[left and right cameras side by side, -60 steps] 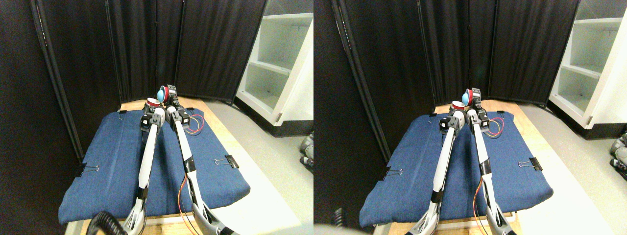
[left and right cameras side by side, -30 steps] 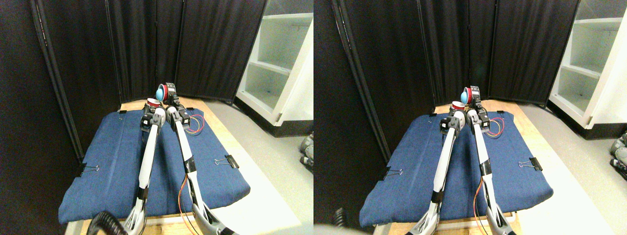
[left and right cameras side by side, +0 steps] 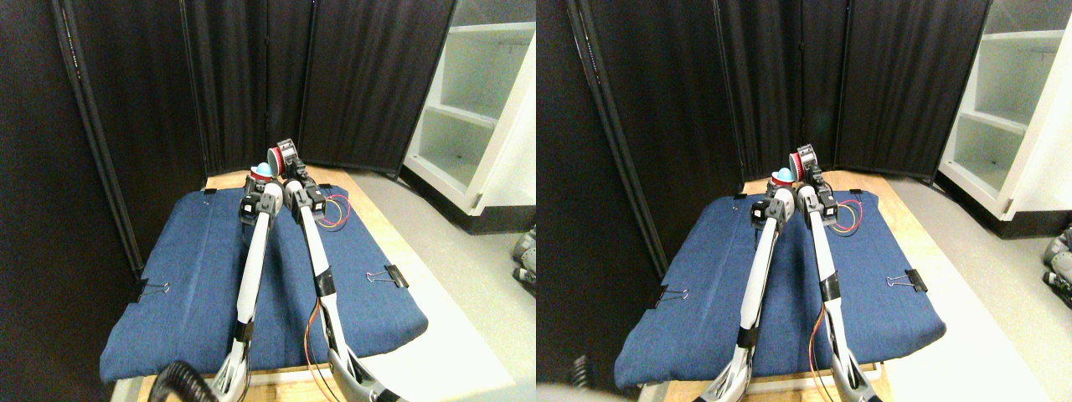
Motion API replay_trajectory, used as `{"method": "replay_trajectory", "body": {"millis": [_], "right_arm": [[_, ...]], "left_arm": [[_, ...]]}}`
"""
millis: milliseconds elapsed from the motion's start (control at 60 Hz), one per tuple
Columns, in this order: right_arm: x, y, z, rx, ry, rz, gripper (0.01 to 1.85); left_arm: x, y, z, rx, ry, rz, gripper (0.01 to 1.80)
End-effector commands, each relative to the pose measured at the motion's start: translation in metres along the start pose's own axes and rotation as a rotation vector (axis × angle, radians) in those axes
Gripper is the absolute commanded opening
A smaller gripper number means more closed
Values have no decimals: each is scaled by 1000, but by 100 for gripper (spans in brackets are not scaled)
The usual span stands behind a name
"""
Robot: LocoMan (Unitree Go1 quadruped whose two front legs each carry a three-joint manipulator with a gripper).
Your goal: Pour (bimanual)
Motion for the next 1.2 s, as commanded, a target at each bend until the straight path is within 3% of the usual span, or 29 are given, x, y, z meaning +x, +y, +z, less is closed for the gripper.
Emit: {"method": "replay_trajectory", "body": {"millis": [17, 83, 217, 267, 317, 350, 483, 800, 1200], "right_arm": [[0, 17, 15, -50, -56, 57, 1], [0, 16, 15, -40, -48, 43, 1], [1, 5, 10, 203, -38, -77, 1], [-1, -3, 7, 411, -48, -179, 1], [-1, -8, 5, 502, -56, -183, 1], [-2, -14, 3, 605, -65, -231, 1], [-3, -30, -2, 808, -102, -212, 1], [-18, -41, -12, 1022, -143, -244, 1], [-38, -47, -34, 1335, -148, -305, 1]], "left_arm": [[0, -5, -11, 2, 30, -23, 1], [-1, -6, -12, 6, 28, -23, 1], [-2, -6, -11, 8, 28, -23, 1], [-2, -5, -9, 11, 24, -26, 1], [-3, -5, -8, 18, 23, -30, 1], [-3, -5, -7, 24, 23, -31, 1], [-3, -6, -3, 29, 22, -32, 1], [-2, -4, 11, 59, 5, -64, 1], [2, 19, 33, 49, -13, -79, 1]]}}
